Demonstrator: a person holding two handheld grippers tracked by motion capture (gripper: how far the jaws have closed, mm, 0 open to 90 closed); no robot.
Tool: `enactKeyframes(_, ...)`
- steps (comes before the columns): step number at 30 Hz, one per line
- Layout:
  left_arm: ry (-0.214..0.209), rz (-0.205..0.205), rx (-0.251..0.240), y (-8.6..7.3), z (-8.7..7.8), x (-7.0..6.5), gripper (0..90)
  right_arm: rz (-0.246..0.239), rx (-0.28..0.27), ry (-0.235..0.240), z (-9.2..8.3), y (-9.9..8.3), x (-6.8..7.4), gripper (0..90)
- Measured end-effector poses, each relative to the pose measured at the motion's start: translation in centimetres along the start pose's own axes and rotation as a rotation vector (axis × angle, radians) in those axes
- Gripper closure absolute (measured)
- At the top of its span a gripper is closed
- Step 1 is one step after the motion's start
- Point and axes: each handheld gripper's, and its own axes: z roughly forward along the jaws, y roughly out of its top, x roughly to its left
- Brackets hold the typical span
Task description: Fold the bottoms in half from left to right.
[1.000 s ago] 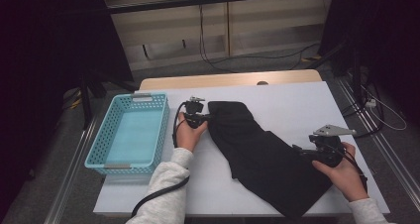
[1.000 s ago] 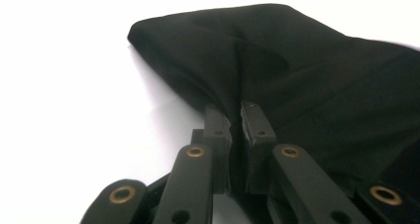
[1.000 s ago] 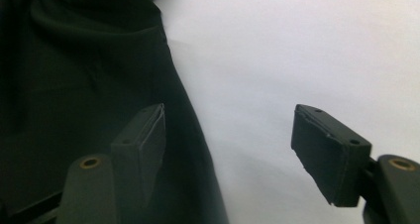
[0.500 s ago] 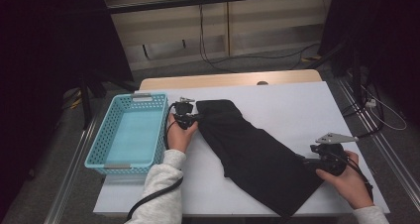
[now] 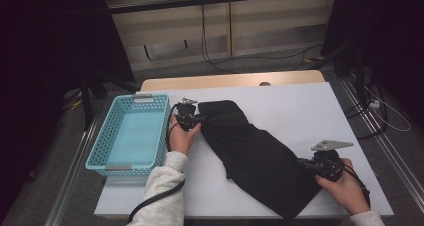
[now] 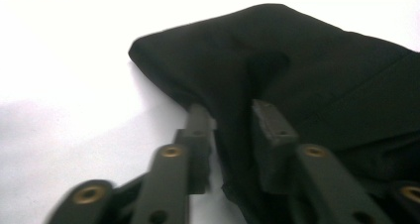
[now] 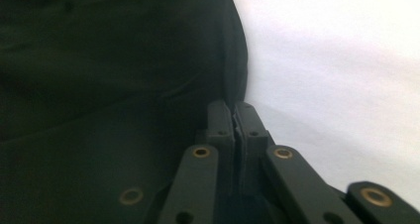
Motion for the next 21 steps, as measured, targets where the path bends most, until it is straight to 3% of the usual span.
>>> enactKeyframes(5,0.016,-0.005,-0.017,0.1,-0.1,0.1,51.4,0.0,0.024,0.006,-0.6,-0.1,-1.0,89.0)
enactKeyframes(8,0.028,-0.013,-0.028,0.1,-0.1,0.2,43.0,0.018,0.024,-0.023,-1.8,-0.3,-2.7,89.0)
enactKeyframes(12,0.05,-0.016,-0.03,0.1,0.0,0.7,37.9,0.047,0.015,-0.103,-3.0,-0.7,-4.7,88.9)
enactKeyframes(16,0.054,-0.005,-0.009,0.1,0.3,1.1,37.8,0.081,-0.006,-0.128,-3.4,-0.9,-5.8,88.0)
enactKeyframes(17,0.059,-0.02,-0.015,0.1,0.5,1.1,38.2,0.071,-0.016,-0.143,-3.3,-0.9,-5.9,86.6)
enactKeyframes(20,0.065,-0.019,0.001,0.0,0.8,1.5,38.6,0.06,-0.036,-0.158,-3.1,-0.6,-5.7,70.8)
enactKeyframes(21,0.065,-0.019,0.001,0.0,0.8,1.5,38.6,0.06,-0.036,-0.158,-3.1,-0.6,-5.7,70.8)
